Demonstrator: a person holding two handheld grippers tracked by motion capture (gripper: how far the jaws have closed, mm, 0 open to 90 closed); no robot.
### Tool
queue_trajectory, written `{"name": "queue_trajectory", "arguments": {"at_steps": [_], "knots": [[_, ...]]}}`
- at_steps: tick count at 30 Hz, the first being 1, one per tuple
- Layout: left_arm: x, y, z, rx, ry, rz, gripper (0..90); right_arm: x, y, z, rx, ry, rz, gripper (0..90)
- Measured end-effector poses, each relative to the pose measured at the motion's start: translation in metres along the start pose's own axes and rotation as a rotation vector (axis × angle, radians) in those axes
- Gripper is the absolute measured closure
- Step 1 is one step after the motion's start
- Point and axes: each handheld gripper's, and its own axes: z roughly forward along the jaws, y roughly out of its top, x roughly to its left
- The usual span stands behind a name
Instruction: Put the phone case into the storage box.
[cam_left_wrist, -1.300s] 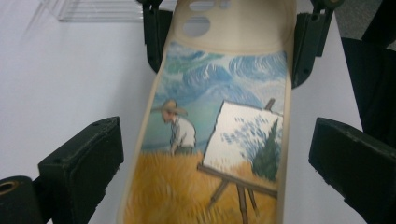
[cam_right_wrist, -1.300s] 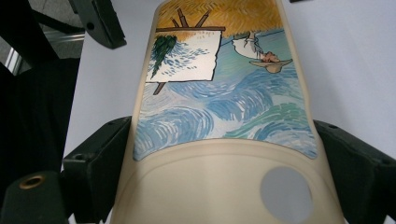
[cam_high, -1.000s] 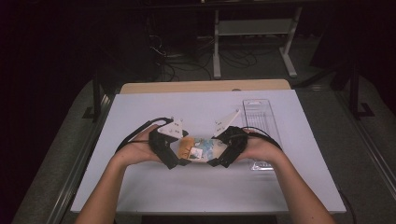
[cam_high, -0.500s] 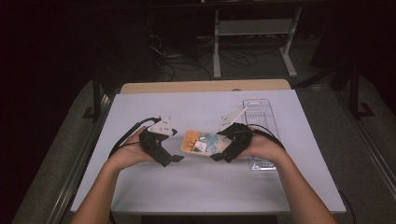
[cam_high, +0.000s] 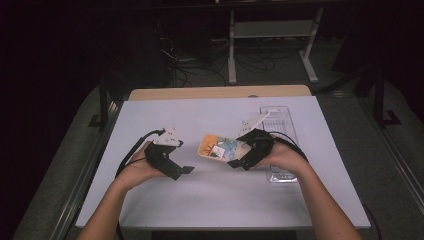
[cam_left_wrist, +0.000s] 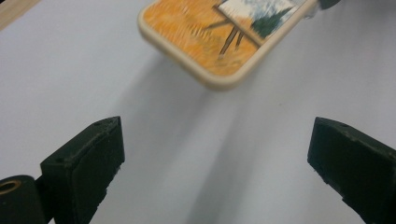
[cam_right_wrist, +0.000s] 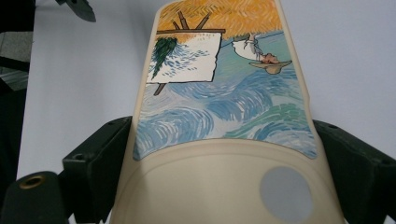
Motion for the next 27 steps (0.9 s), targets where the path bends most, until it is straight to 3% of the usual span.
{"name": "queue_trajectory", "arguments": {"at_steps": [4, 6, 11, 13, 14, 16, 20, 27], "knots": [[-0.004, -0.009, 0.005, -0.007, 0.016, -0.062, 2.6, -0.001, -0.001, -0.001, -0.006, -0.012, 0.020, 10.2], [-0.005, -0.012, 0.008, 0.004, 0.036, -0.046, 2.0, -0.001, -0.002, -0.001, -0.010, -0.016, 0.025, 10.2], [-0.010, -0.020, 0.014, 0.016, 0.051, -0.064, 0.8, -0.002, -0.003, 0.000, -0.009, -0.026, 0.026, 10.2], [-0.011, -0.021, 0.016, 0.008, 0.052, -0.077, 0.3, -0.002, -0.003, 0.000, -0.012, -0.030, 0.029, 10.1], [-0.011, -0.022, 0.016, 0.003, 0.051, -0.090, 0.1, 0.000, -0.002, 0.000, -0.013, -0.030, 0.059, 10.1], [-0.010, -0.021, 0.017, -0.012, 0.057, -0.108, 0.0, -0.001, -0.003, 0.000, -0.014, -0.024, 0.069, 10.1], [-0.011, -0.021, 0.018, -0.040, 0.068, -0.125, 0.0, -0.002, -0.004, 0.001, -0.002, -0.019, 0.071, 10.1], [-0.014, -0.019, 0.018, -0.052, 0.108, -0.088, 0.0, -0.001, -0.004, 0.001, -0.007, -0.034, 0.076, 10.1]]}}
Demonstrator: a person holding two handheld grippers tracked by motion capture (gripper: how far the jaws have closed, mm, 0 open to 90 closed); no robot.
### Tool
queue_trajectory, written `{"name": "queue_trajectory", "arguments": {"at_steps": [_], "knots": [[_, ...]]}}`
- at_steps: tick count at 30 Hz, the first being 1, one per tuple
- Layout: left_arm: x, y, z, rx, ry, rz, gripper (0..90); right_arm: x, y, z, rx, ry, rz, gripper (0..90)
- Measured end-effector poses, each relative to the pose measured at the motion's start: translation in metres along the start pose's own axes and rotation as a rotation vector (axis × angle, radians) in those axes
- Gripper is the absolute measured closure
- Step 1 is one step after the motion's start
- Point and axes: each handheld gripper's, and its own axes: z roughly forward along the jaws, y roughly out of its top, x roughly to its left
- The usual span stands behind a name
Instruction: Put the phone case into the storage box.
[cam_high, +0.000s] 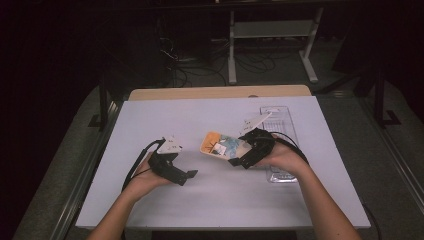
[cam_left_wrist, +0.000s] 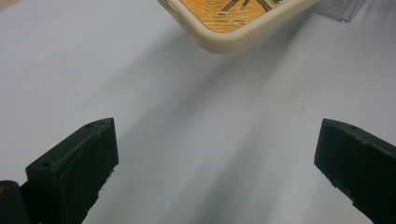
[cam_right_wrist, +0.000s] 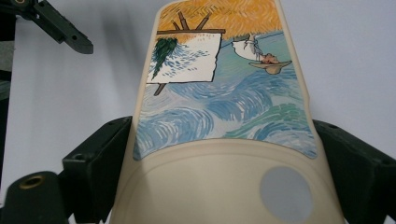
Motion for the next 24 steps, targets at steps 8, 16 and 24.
{"name": "queue_trajectory", "arguments": {"at_steps": [8, 16, 24], "knots": [[-0.001, 0.000, 0.000, -0.014, 0.024, 0.000, 0.0, 0.001, 0.000, 0.001, 0.009, -0.009, 0.000, 10.2], [-0.005, 0.001, 0.001, -0.014, 0.077, 0.074, 0.0, 0.001, 0.000, 0.001, 0.008, -0.015, 0.003, 10.2], [-0.010, 0.002, 0.003, -0.019, 0.103, 0.136, 0.0, 0.001, 0.000, 0.001, 0.010, -0.026, 0.005, 10.3]]}}
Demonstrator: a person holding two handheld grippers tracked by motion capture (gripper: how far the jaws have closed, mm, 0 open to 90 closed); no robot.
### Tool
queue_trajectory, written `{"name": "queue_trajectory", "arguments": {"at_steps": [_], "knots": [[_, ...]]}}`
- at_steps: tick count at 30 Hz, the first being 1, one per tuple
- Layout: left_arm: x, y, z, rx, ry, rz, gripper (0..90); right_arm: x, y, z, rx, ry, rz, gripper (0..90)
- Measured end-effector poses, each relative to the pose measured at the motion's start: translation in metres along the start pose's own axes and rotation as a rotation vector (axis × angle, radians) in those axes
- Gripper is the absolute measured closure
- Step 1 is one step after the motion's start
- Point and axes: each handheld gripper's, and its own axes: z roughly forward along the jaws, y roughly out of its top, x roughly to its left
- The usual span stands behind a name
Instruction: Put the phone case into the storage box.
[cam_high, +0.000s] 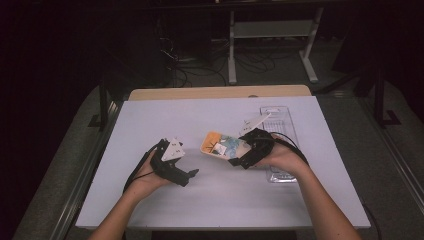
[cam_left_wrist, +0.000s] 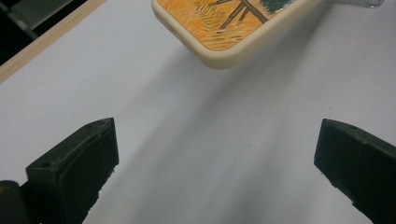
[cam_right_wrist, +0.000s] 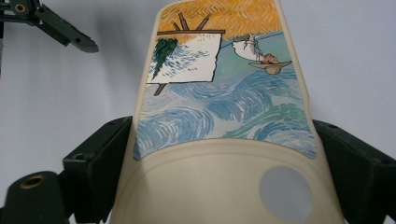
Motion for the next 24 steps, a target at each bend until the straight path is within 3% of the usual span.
{"name": "queue_trajectory", "arguments": {"at_steps": [10, 20, 24], "knots": [[-0.005, 0.001, -0.001, -0.020, 0.052, 0.073, 0.0, 0.000, 0.000, 0.001, -0.002, -0.002, -0.001, 10.3], [-0.012, 0.000, 0.001, 0.017, 0.116, 0.198, 0.0, 0.000, 0.000, 0.001, -0.004, -0.004, 0.000, 10.3], [-0.014, 0.000, 0.001, 0.010, 0.134, 0.219, 0.0, -0.001, 0.000, 0.001, -0.002, -0.005, 0.000, 10.3]]}}
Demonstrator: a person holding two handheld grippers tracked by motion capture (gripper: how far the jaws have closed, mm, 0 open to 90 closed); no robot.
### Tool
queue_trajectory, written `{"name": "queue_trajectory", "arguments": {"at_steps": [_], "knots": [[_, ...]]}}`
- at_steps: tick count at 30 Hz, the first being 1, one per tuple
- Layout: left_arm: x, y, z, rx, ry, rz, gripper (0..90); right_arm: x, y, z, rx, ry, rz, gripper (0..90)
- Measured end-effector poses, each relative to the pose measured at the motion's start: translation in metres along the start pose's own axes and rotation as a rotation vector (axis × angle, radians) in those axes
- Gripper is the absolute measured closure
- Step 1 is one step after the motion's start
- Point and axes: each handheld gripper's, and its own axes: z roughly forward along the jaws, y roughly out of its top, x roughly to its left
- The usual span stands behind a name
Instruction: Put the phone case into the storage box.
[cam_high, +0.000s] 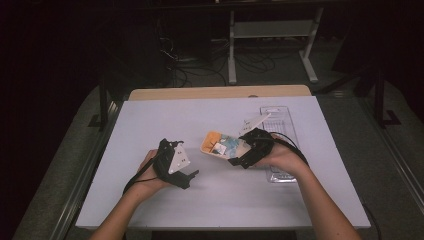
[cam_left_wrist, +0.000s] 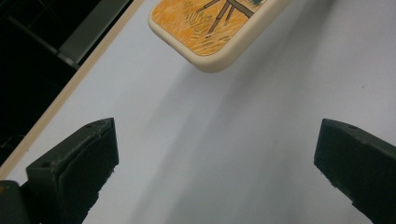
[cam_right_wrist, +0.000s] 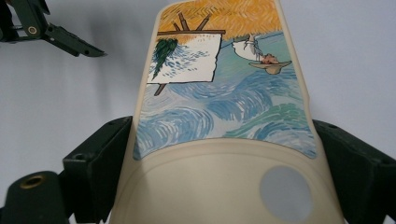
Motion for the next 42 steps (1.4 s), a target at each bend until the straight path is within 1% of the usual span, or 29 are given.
{"name": "queue_trajectory", "arguments": {"at_steps": [3, 5, 7, 9, 11, 14, 18, 21, 25, 28, 29, 31, 32, 33, 34, 35, 37, 39, 42], "knots": [[-0.001, 0.000, 0.000, -0.006, 0.009, 0.006, 0.0, 0.000, 0.000, -0.001, 0.001, 0.000, 0.005, 10.3], [-0.001, 0.000, -0.001, -0.003, 0.024, 0.024, 0.0, 0.000, 0.000, -0.001, 0.000, -0.001, 0.004, 10.3], [-0.003, 0.000, 0.000, -0.015, 0.024, 0.022, 0.0, 0.000, 0.000, -0.001, -0.001, -0.001, 0.004, 10.3], [-0.004, 0.001, 0.000, -0.006, 0.039, 0.051, 0.0, 0.000, 0.000, -0.001, -0.001, -0.005, 0.003, 10.3], [-0.005, 0.001, 0.000, -0.001, 0.052, 0.069, 0.0, 0.000, 0.000, -0.001, -0.002, -0.001, 0.007, 10.3], [-0.007, 0.001, 0.001, -0.002, 0.060, 0.082, 0.0, 0.000, 0.000, -0.001, -0.003, -0.002, 0.006, 10.3], [-0.010, 0.002, 0.001, -0.011, 0.095, 0.113, 0.0, 0.000, 0.000, -0.001, -0.002, -0.002, 0.006, 10.3], [-0.011, 0.002, 0.000, -0.014, 0.110, 0.134, 0.0, 0.000, 0.000, -0.001, -0.003, -0.002, 0.007, 10.3], [-0.013, 0.002, 0.001, -0.028, 0.122, 0.146, 0.0, 0.001, 0.000, -0.001, -0.001, -0.004, 0.008, 10.3], [-0.015, 0.003, 0.001, -0.023, 0.135, 0.173, 0.0, 0.000, 0.000, 0.000, -0.003, -0.006, 0.002, 10.3], [-0.016, 0.002, 0.002, -0.026, 0.143, 0.188, 0.0, 0.001, 0.000, 0.000, -0.002, -0.007, 0.003, 10.3], [-0.018, 0.003, 0.003, -0.026, 0.157, 0.205, 0.0, 0.000, 0.000, 0.000, -0.002, -0.005, 0.001, 10.3], [-0.019, 0.003, 0.003, -0.027, 0.158, 0.211, 0.0, 0.001, 0.000, 0.000, -0.005, -0.001, 0.005, 10.3], [-0.019, 0.003, 0.003, -0.027, 0.167, 0.225, 0.0, 0.001, 0.000, -0.001, -0.006, -0.004, 0.005, 10.3], [-0.020, 0.003, 0.004, -0.033, 0.174, 0.230, 0.0, 0.001, 0.000, -0.001, -0.006, -0.002, 0.012, 10.3], [-0.020, 0.003, 0.003, -0.029, 0.188, 0.253, 0.0, 0.001, 0.000, -0.001, -0.007, -0.001, 0.010, 10.3], [-0.021, 0.003, 0.003, -0.026, 0.192, 0.264, 0.0, 0.001, 0.000, -0.001, -0.008, 0.000, 0.010, 10.3], [-0.023, 0.004, 0.003, -0.031, 0.207, 0.277, 0.0, 0.001, 0.000, -0.001, -0.008, -0.002, 0.003, 10.3], [-0.025, 0.004, 0.003, -0.028, 0.235, 0.309, 0.0, 0.001, 0.000, 0.000, -0.007, 0.000, 0.003, 10.3]]}}
